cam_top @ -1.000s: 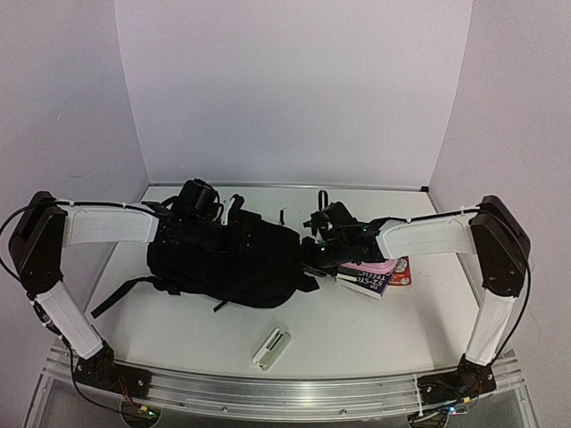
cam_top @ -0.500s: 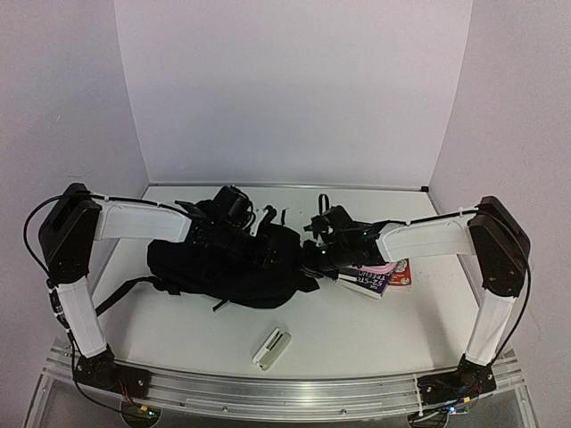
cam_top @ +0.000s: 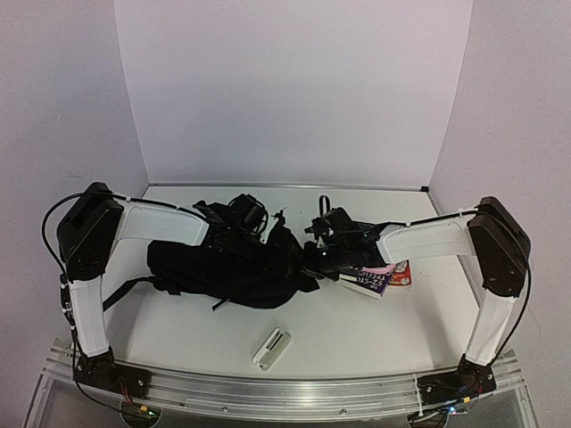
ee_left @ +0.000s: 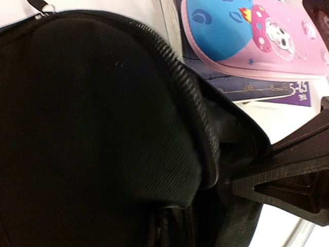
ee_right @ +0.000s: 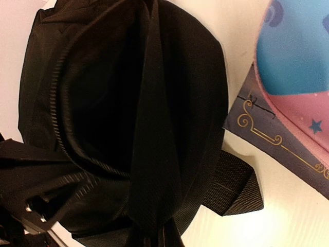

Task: Pack the student bag
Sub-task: Unzip the student bag, then pick up the book from the center of the board.

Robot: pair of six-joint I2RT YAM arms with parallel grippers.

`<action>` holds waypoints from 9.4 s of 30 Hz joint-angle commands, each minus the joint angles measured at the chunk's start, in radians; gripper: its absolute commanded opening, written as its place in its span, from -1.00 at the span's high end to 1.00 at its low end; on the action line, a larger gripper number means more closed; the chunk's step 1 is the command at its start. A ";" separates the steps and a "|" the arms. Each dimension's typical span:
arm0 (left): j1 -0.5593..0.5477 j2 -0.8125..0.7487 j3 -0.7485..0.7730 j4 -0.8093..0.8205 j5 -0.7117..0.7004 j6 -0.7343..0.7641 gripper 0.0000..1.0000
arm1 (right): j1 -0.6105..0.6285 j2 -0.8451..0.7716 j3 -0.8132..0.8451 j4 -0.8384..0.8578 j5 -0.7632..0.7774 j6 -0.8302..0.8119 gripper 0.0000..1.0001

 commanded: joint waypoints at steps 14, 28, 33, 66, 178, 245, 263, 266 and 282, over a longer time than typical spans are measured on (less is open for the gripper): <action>0.437 -0.404 -0.166 -0.019 0.113 -0.077 1.00 | -0.005 -0.067 -0.063 0.005 0.079 0.005 1.00; 0.865 -0.373 -0.447 0.163 0.404 -0.188 0.99 | -0.078 -0.023 -0.120 0.004 0.087 -0.007 1.00; 0.916 -0.376 -0.473 0.207 0.534 -0.181 1.00 | -0.088 -0.025 -0.120 0.004 0.066 -0.047 1.00; 0.784 -0.395 -0.541 0.353 0.681 -0.212 0.17 | -0.418 -0.433 -0.101 -0.292 0.101 -0.285 -0.96; 0.143 -0.317 0.049 0.357 0.702 -0.169 -0.82 | -0.330 -0.561 0.330 0.092 -0.701 -0.285 1.00; 0.212 -0.324 -0.181 1.244 0.230 -0.876 1.00 | -0.198 -0.404 -0.177 0.695 -0.204 0.086 -0.97; 0.211 -0.340 -0.214 1.305 0.217 -0.920 1.00 | -0.114 -0.187 -0.054 0.956 -0.210 0.071 -0.44; 0.210 -0.341 -0.218 1.311 0.213 -0.926 1.00 | -0.108 -0.164 -0.044 1.015 -0.202 0.066 -0.27; 0.210 -0.401 -0.292 0.936 0.225 -0.781 -0.20 | -0.090 -0.260 -0.072 0.902 0.017 -0.069 1.00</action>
